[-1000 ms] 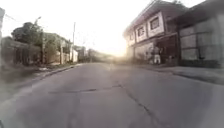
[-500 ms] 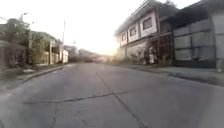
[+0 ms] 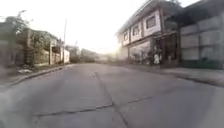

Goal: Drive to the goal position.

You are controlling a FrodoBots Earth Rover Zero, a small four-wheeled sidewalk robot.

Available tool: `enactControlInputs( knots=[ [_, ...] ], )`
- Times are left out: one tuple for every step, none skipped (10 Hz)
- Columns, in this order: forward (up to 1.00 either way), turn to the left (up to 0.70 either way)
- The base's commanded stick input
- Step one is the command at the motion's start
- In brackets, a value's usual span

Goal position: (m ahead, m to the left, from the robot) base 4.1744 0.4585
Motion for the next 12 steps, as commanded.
enactControlInputs(
  knots=[
    [1.00,-0.27],
    [1.00,-0.27],
    [1.00,-0.20],
    [1.00,-0.03],
    [1.00,0.13],
    [1.00,0.08],
    [1.00,-0.07],
    [1.00,-0.23],
    [1.00,-0.27],
    [1.00,-0.27],
    [1.00,-0.24],
    [1.00,-0.10]
  ],
)
